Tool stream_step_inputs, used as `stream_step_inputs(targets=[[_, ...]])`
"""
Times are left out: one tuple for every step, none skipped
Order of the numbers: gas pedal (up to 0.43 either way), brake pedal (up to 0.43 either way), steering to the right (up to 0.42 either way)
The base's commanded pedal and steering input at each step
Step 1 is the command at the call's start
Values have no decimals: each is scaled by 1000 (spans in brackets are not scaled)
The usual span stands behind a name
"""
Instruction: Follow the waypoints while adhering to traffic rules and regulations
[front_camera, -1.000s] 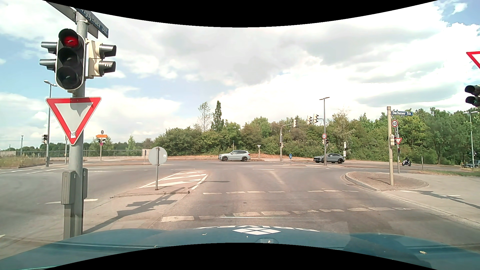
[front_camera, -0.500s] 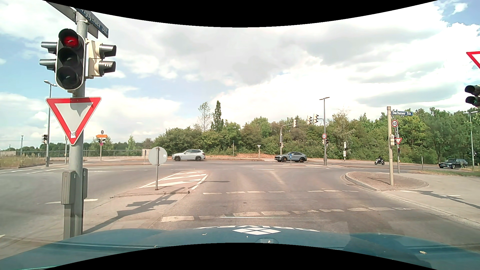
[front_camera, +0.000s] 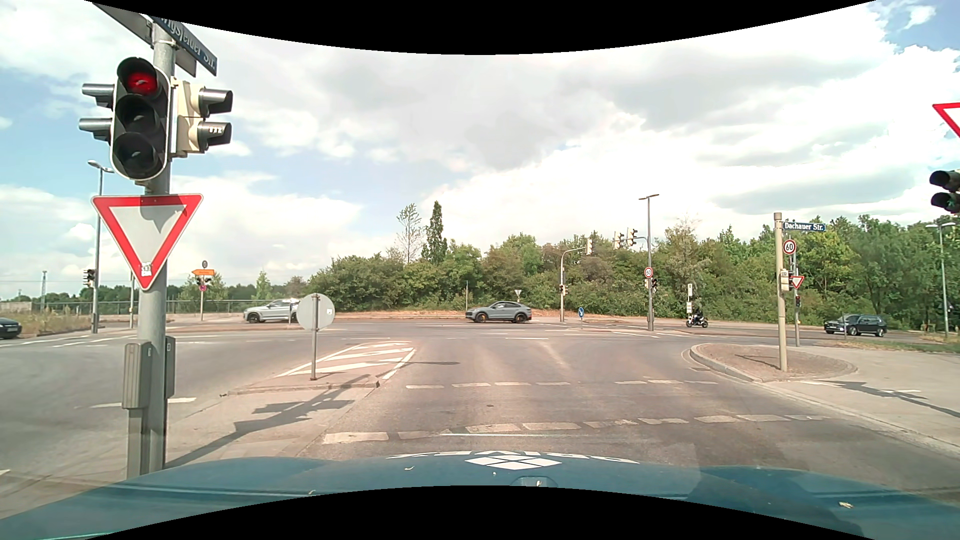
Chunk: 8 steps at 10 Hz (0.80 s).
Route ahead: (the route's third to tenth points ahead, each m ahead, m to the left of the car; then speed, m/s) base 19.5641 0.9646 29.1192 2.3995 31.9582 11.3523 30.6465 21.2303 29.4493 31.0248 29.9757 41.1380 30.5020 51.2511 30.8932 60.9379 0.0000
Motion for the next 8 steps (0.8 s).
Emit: stream_step_inputs(targets=[[0, 348, -25], [0, 348, -26], [0, 354, -25], [0, 354, -26], [0, 348, -26], [0, 354, -25], [0, 354, -26], [0, 348, -26]])
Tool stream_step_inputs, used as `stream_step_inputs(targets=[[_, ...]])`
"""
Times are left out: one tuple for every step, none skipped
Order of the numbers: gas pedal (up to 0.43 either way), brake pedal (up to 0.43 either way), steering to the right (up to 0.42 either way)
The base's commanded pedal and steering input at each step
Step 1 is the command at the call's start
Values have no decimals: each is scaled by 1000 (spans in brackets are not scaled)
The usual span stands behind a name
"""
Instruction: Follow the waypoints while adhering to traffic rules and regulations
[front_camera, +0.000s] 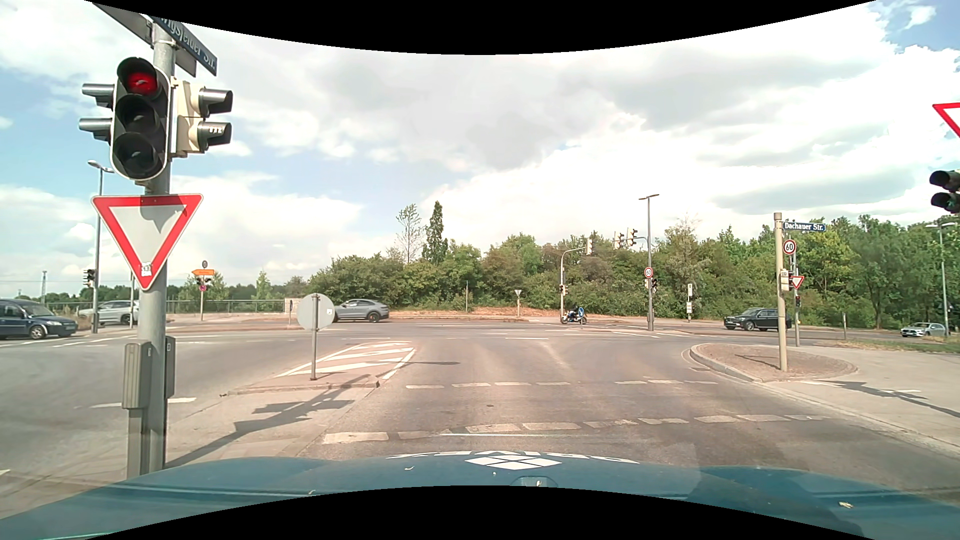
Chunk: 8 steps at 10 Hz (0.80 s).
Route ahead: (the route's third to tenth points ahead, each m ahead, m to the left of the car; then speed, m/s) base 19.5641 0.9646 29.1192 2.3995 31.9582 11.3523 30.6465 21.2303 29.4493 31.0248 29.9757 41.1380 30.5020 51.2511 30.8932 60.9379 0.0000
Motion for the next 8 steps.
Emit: stream_step_inputs(targets=[[0, 354, -25], [0, 354, -25], [0, 348, -25], [0, 354, -25], [0, 354, -26], [0, 354, -26], [0, 354, -26], [0, 354, -26]])
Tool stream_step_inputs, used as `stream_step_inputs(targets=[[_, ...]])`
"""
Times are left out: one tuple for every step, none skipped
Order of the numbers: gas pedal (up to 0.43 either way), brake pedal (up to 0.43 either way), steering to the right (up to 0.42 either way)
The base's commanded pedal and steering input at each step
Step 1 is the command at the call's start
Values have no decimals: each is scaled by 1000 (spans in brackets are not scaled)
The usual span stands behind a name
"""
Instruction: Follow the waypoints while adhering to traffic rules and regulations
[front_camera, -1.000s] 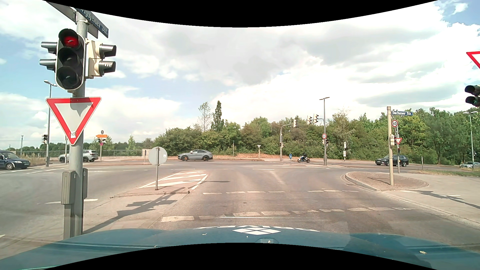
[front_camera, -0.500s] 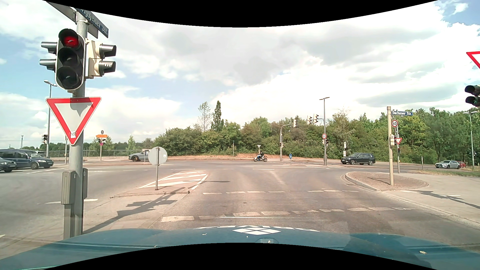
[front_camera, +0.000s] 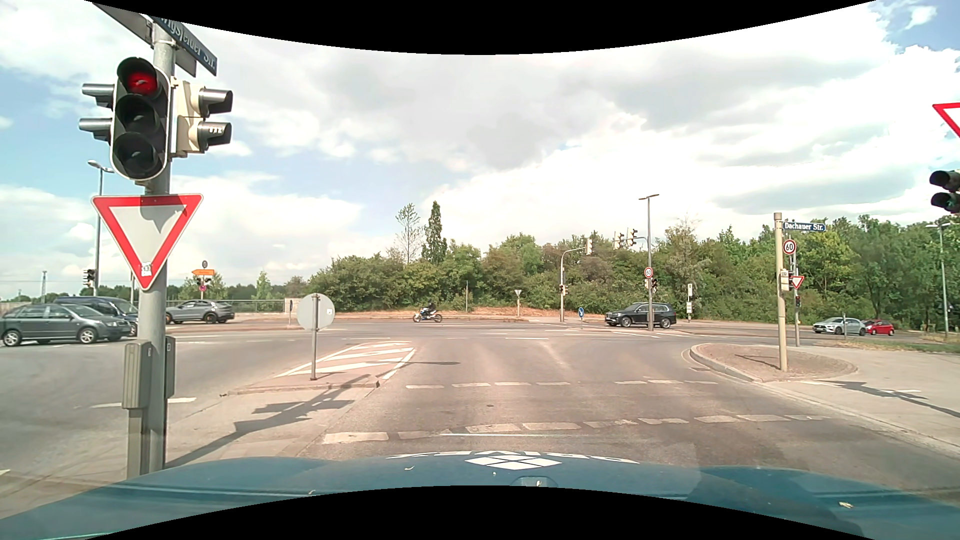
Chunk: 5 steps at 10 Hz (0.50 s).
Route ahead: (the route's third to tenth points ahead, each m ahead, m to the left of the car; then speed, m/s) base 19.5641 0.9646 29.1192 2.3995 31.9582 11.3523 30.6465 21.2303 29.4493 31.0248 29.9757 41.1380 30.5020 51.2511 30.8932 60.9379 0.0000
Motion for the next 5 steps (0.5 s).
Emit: stream_step_inputs(targets=[[0, 354, -25], [0, 354, -25], [0, 354, -26], [0, 348, -25], [0, 354, -26]])
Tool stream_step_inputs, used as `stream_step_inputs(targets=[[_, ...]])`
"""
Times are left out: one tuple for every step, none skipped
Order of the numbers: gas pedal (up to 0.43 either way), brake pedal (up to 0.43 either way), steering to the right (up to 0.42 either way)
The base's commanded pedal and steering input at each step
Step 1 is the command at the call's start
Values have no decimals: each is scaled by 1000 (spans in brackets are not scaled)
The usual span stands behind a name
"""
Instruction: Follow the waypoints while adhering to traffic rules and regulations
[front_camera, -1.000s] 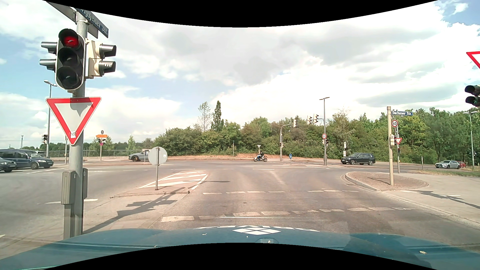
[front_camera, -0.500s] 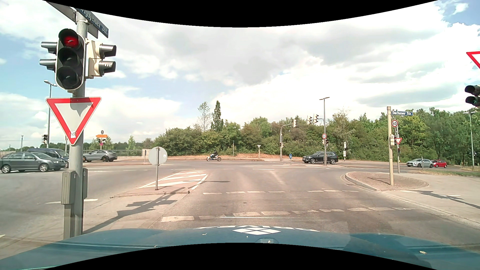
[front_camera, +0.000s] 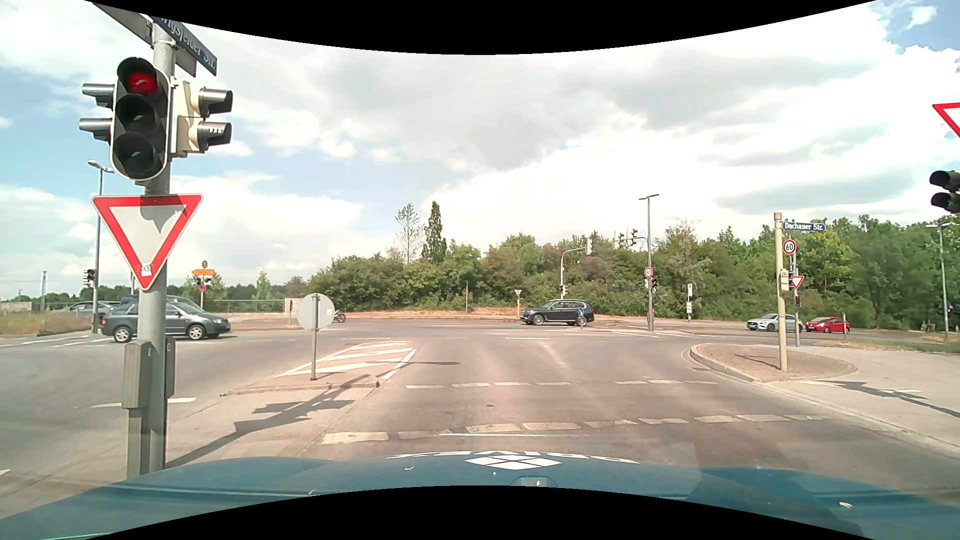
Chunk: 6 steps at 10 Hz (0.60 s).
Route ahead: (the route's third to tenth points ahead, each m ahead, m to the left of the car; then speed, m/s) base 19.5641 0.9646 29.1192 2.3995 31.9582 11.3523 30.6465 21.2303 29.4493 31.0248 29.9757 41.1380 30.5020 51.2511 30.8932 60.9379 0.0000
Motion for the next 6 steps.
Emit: stream_step_inputs(targets=[[0, 354, -26], [0, 354, -26], [0, 354, -25], [0, 354, -26], [0, 354, -26], [0, 354, -26]])
